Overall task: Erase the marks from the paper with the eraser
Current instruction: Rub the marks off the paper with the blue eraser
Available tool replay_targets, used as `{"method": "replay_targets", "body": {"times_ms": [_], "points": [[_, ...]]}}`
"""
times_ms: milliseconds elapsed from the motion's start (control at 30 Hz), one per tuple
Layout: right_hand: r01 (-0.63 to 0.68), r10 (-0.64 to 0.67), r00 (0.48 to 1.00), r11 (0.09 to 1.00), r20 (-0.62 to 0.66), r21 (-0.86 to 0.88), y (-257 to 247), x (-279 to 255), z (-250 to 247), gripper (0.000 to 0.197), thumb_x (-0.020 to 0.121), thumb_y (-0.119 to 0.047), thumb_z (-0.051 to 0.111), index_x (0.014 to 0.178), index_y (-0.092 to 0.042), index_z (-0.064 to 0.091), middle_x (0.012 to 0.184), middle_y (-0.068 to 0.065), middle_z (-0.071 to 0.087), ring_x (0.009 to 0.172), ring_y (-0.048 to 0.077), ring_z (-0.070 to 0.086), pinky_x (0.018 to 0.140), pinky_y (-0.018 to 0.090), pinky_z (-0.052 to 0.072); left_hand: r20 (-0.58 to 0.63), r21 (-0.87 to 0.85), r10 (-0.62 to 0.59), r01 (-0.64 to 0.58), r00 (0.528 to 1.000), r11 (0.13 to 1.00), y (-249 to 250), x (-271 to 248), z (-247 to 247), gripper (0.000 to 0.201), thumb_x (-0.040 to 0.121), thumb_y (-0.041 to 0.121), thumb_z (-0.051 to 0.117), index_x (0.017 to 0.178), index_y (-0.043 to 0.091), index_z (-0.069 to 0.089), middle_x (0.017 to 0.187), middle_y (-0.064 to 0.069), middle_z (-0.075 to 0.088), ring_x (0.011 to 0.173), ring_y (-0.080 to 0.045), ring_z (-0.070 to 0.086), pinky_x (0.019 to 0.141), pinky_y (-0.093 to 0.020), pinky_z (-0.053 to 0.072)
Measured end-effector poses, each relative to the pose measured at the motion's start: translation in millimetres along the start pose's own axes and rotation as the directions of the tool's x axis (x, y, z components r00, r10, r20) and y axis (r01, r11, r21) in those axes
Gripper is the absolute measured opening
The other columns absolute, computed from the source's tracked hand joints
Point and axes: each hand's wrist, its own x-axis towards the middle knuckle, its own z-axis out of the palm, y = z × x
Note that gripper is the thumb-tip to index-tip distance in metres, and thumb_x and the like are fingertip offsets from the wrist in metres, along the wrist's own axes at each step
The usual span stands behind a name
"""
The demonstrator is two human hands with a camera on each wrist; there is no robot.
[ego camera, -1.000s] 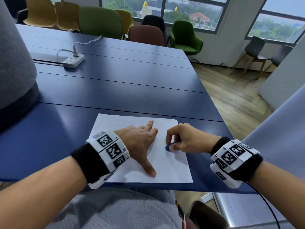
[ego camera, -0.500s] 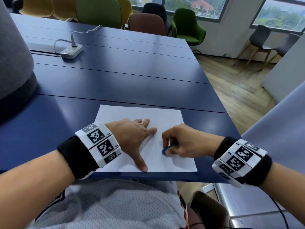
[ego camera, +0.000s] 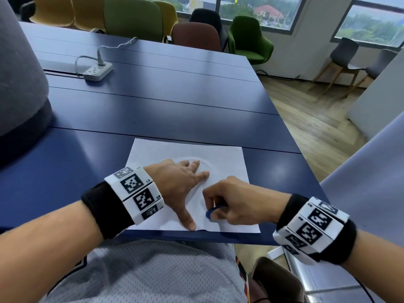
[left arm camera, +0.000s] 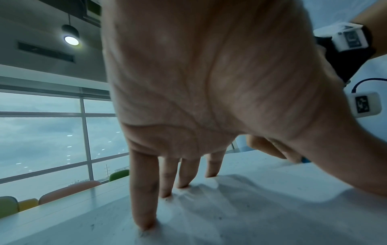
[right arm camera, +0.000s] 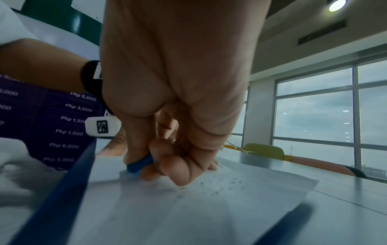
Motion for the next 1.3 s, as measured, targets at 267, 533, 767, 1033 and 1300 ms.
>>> {"method": "replay_targets", "body": {"times_ms": [267, 533, 767, 1033, 1300], "points": [[0.011, -0.012, 0.999, 0.998, -0.032, -0.055, -6, 12, -4, 0.007, 0.084, -0.016, 0.069, 0.082, -0.015, 0.063, 0.064, -0.015, 0.048, 0.055, -0.002, 0.048, 0.05, 0.009, 0.033, 0.019, -0.01, -0.005, 0.005, 1.0, 1.0, -2, 1, 1, 0.134, 0.056, 0.083, 0.067, 0.155, 0.033, -0.009, 0.164, -0.004, -0.01, 0.151, -0.024, 0.002, 0.115, -0.046, 0.021], [0.017, -0.017, 0.999, 1.0, -0.039, -0.018, -8, 21, -4, 0.006, 0.084, -0.014, 0.07, 0.084, -0.011, 0.064, 0.076, -0.006, 0.06, 0.061, -0.001, 0.052, 0.058, 0.012, 0.038, 0.014, -0.03, -0.007, 0.007, 1.0, 1.0, -7, 2, 5, 0.133, 0.054, 0.086, 0.066, 0.154, 0.038, -0.007, 0.163, -0.001, -0.013, 0.151, -0.026, -0.001, 0.116, -0.045, 0.019], [-0.057, 0.047, 0.991, 0.995, -0.126, -0.081, 10, 13, -17, 0.014, 0.085, -0.021, 0.068, 0.077, -0.022, 0.057, 0.06, -0.012, 0.05, 0.052, 0.005, 0.049, 0.054, 0.014, 0.035, 0.013, -0.032, -0.015, 0.015, 1.0, 0.999, -7, 3, 5, 0.135, 0.055, 0.084, 0.067, 0.152, 0.04, -0.015, 0.163, -0.001, -0.014, 0.151, -0.027, 0.0, 0.116, -0.046, 0.019], [-0.101, 0.086, 0.986, 0.991, -0.146, -0.093, 24, -2, -15, 0.015, 0.087, -0.031, 0.067, 0.081, -0.018, 0.062, 0.059, -0.013, 0.05, 0.051, 0.005, 0.049, 0.054, 0.017, 0.038, 0.017, -0.022, -0.014, 0.014, 1.0, 1.0, -6, 4, 6, 0.135, 0.056, 0.084, 0.066, 0.153, 0.036, -0.015, 0.163, -0.001, -0.016, 0.15, -0.029, -0.001, 0.117, -0.047, 0.018], [-0.147, 0.13, 0.984, 0.979, -0.126, -0.141, 22, 6, -23, 0.014, 0.085, -0.028, 0.068, 0.08, -0.017, 0.061, 0.064, -0.011, 0.052, 0.058, 0.012, 0.052, 0.057, 0.024, 0.044, 0.035, -0.035, -0.02, 0.021, 0.999, 0.999, -6, 3, 4, 0.135, 0.056, 0.083, 0.068, 0.153, 0.038, -0.015, 0.162, 0.0, -0.018, 0.15, -0.027, -0.002, 0.117, -0.046, 0.017]]}}
